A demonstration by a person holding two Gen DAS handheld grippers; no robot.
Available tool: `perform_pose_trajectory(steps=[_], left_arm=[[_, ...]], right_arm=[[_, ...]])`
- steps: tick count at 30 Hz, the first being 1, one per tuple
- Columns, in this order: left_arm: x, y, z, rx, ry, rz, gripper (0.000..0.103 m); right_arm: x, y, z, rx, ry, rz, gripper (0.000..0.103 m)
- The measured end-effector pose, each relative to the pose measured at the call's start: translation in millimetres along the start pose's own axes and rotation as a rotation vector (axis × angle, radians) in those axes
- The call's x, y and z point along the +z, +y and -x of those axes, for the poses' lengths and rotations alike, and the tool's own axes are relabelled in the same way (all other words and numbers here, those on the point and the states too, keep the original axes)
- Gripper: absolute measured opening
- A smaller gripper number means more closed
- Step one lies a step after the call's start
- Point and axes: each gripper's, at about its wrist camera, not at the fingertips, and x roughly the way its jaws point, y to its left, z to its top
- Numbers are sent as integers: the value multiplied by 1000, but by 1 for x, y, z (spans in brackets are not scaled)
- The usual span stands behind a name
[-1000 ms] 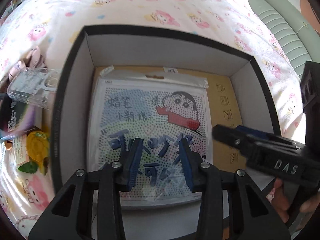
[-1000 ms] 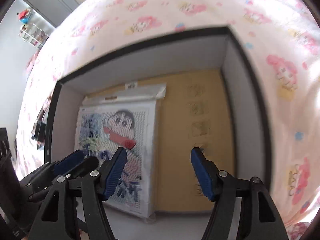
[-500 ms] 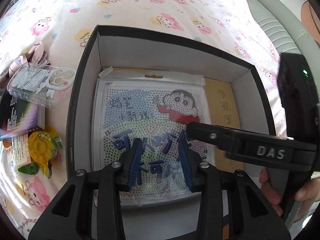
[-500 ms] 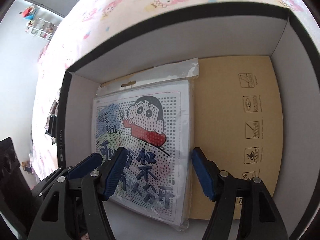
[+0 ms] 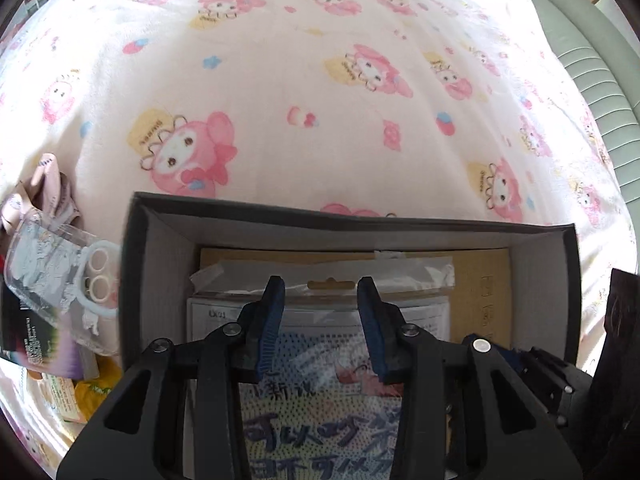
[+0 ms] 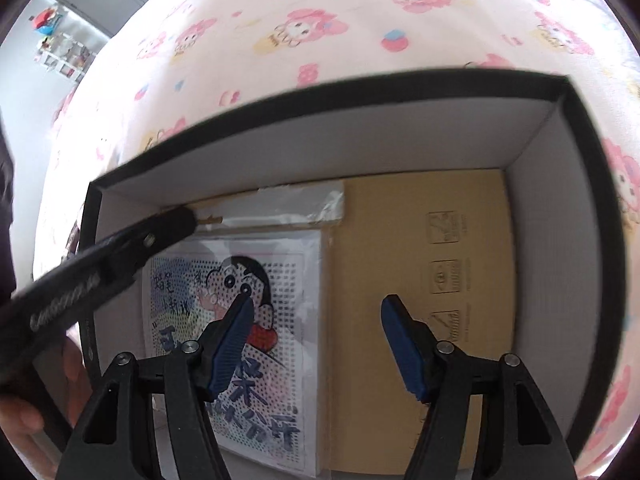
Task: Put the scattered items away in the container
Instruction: 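Lower the bag flat into the box and open the left gripper, then press the bag flat in the box, then lift the left gripper away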
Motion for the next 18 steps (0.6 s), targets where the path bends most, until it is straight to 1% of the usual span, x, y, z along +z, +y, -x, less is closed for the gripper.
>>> perform_pose_trajectory(steps=[2, 3, 4, 7, 9, 11, 12, 13, 15, 18], left_arm=[[-3, 7, -5, -42, 9, 32, 36], [-5, 9, -3, -36, 4, 35, 31], [-8, 8, -1, -28, 7, 27, 28], [-17, 7, 2, -19, 39, 15, 28], [-24, 7, 5, -12, 42, 4, 28], [-24, 7, 10, -39, 35, 17, 28], [-21, 7, 12, -55, 27, 19, 28], [-17, 6, 14, -55, 16, 15, 28], [-9, 4, 14, -31, -7, 5, 28], [0, -2, 0, 8, 3, -10, 28]], right_arm=[[-3, -1, -2, -2, 12, 22, 55], [-5, -2, -1, 0, 14, 29, 53], [-7, -4, 0, 15, 19, 28, 52], [-13, -9, 4, 83, 47, 19, 50], [-19, -9, 8, 63, 40, 40, 50], [-26, -6, 12, 16, 30, 89, 50], [-28, -8, 15, 5, 25, 96, 50], [-28, -12, 19, 14, 21, 84, 50], [-26, -26, 27, 42, 9, 29, 50], [-22, -43, 37, 28, -25, -4, 50]])
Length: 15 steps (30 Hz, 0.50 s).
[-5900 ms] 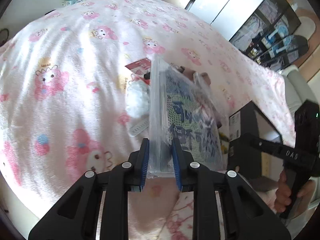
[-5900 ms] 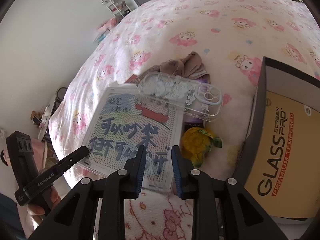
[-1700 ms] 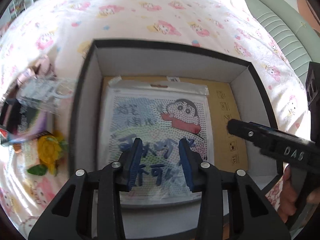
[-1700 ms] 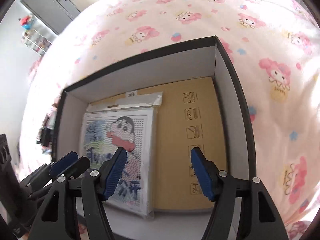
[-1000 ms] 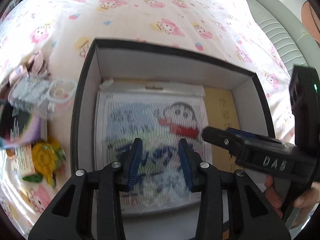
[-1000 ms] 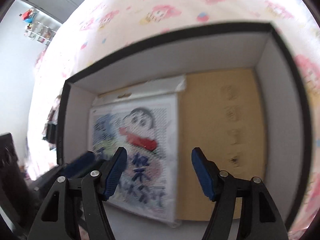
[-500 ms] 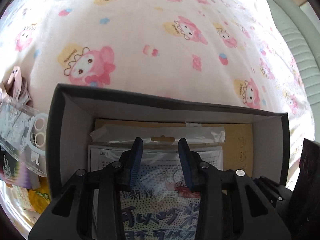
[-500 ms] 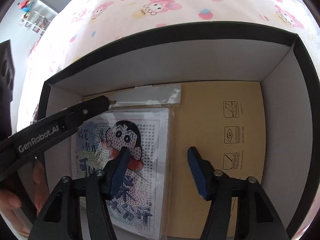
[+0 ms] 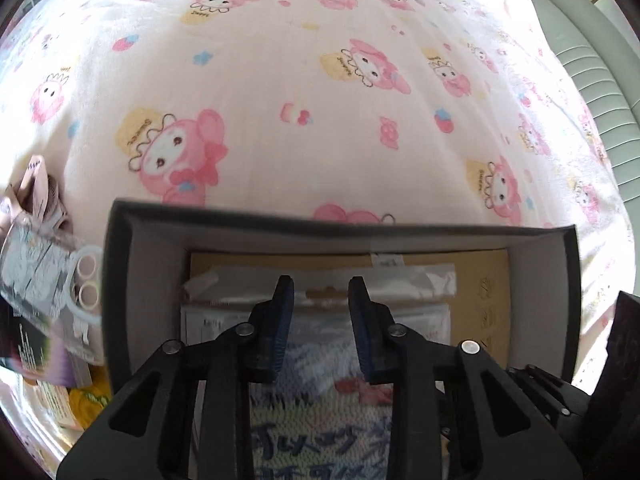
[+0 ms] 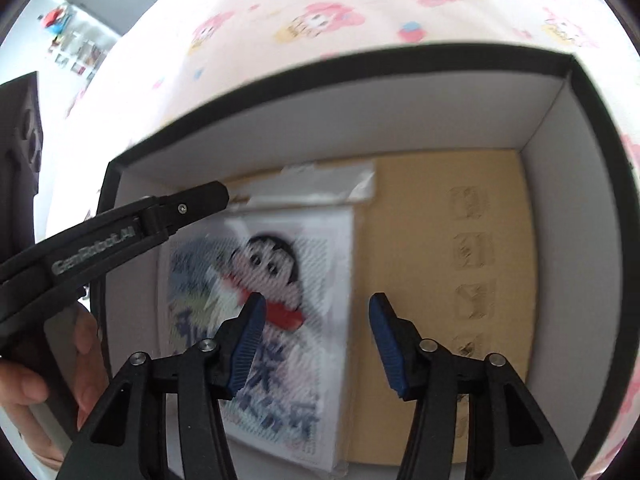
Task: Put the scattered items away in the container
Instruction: 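Press the bag flat in the box, then lift the left gripper away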
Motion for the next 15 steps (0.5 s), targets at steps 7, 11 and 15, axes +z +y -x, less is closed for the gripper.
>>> perform_pose_trajectory(steps=[7, 11, 15], left_arm=[[-1, 1, -13, 85, 60, -24, 28], [-8, 6, -9, 30, 85, 0, 22], [-18, 6, 9, -4, 31, 1, 23]], right_arm=[[0, -21, 2, 81, 50, 6, 50], [-5, -27, 11, 56, 73, 55, 51], [-16, -37, 28, 1, 57, 97, 51]])
